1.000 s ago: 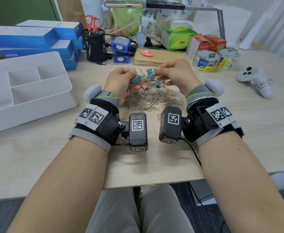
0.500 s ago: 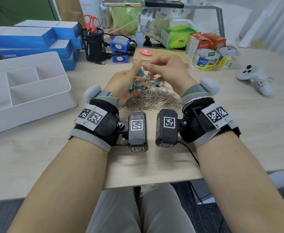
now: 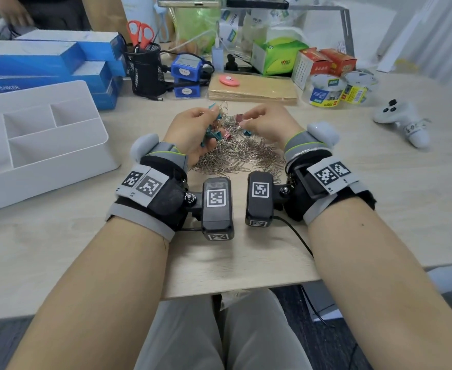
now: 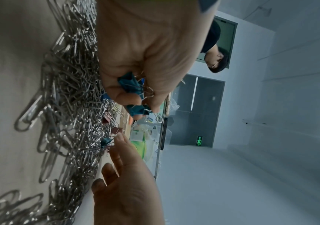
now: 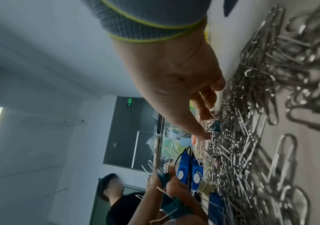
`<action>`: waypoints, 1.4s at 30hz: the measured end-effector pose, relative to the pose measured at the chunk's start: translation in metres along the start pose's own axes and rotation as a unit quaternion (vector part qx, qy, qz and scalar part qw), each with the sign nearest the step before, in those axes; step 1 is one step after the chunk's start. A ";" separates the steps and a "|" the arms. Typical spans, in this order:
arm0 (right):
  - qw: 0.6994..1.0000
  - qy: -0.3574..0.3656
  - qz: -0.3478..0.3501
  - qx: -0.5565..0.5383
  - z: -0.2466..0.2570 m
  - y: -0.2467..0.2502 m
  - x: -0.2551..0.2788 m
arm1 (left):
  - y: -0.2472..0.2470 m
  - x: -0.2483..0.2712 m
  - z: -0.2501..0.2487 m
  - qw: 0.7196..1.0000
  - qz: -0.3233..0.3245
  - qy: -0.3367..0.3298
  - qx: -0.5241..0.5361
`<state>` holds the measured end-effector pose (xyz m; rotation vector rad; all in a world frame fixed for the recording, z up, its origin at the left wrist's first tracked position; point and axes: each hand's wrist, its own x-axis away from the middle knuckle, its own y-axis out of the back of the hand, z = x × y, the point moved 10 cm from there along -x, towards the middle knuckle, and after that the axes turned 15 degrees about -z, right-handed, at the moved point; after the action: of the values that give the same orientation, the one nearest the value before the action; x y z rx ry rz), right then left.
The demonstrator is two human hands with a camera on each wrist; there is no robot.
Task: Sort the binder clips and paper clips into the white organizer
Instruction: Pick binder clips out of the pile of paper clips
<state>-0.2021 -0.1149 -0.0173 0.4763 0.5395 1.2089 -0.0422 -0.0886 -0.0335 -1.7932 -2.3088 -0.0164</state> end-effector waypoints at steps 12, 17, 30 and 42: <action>0.995 -0.004 -0.081 -0.053 0.001 0.018 -0.007 | 0.002 0.005 0.002 0.999 0.002 0.015 -0.029; 0.985 -0.021 -0.081 -0.149 0.005 0.027 -0.004 | 0.003 0.006 0.001 0.999 -0.004 0.011 -0.036; 0.970 -0.063 -0.029 -0.234 0.009 0.014 0.004 | 0.003 0.008 -0.003 0.999 -0.020 -0.005 -0.048; 0.962 0.001 0.059 -0.266 0.075 -0.015 0.033 | 0.048 0.019 -0.040 0.989 -0.046 -0.061 -0.128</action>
<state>-0.1358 -0.0922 0.0276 0.0475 0.1710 1.4062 0.0058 -0.0634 0.0034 -1.8470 -2.5757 -0.2340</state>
